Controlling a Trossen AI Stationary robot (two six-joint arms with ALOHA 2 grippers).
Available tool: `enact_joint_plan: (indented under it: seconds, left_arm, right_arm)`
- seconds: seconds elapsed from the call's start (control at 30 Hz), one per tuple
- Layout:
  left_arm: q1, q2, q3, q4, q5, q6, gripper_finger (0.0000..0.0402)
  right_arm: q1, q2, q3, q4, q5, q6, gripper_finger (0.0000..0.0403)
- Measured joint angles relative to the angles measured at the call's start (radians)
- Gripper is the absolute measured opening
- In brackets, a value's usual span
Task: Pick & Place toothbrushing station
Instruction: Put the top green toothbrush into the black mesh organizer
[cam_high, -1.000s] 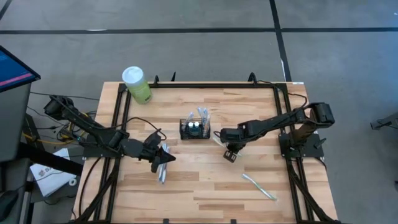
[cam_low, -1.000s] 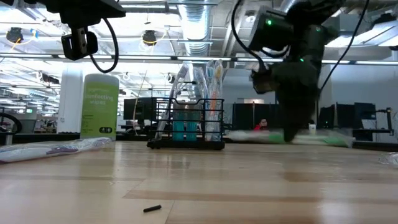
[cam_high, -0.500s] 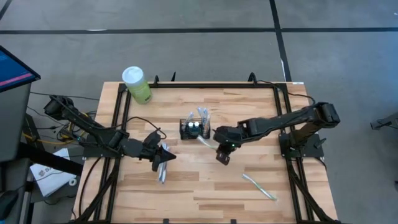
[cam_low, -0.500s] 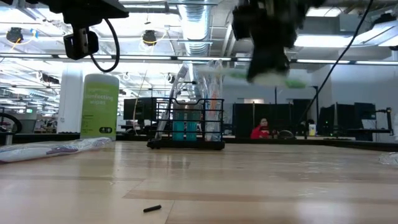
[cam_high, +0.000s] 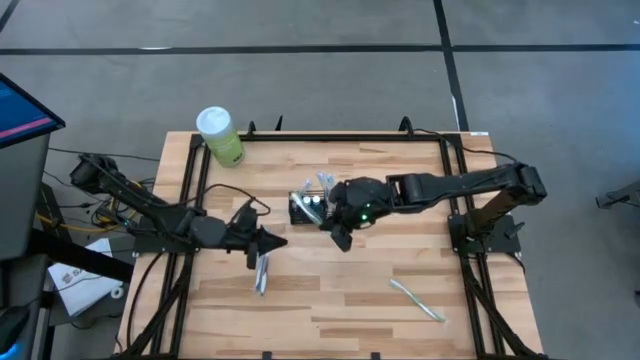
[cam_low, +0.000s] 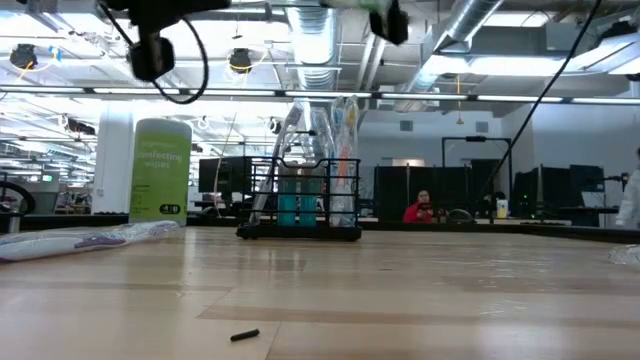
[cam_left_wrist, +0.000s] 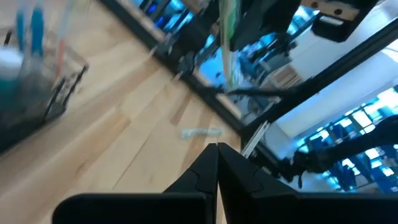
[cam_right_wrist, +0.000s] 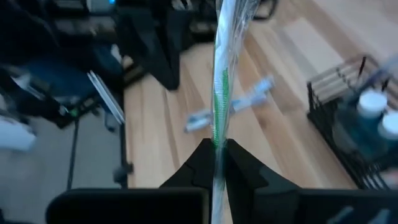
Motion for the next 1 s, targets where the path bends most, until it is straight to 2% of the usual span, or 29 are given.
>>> enact_joint_plan:
  seconds: [0.3,0.63,0.77,1.0]
  left_arm:
    - [0.084,0.000,0.000,0.221,0.023,0.126,0.0001]
    - [0.188,0.000,0.000,0.353,0.145,0.175,0.0006]
    - [0.229,0.000,0.000,0.404,0.181,0.189,0.0037]
    - [0.297,0.000,0.000,0.427,0.280,0.161,0.0129]
  right_arm:
    - [-0.002,0.000,0.088,0.060,0.002,0.028,0.0012]
    - [-0.003,-0.001,0.104,0.101,0.002,0.047,0.0012]
    - [-0.002,-0.001,0.104,0.101,0.002,0.047,0.0012]
    - [-0.004,-0.001,0.104,0.101,0.002,0.054,0.0012]
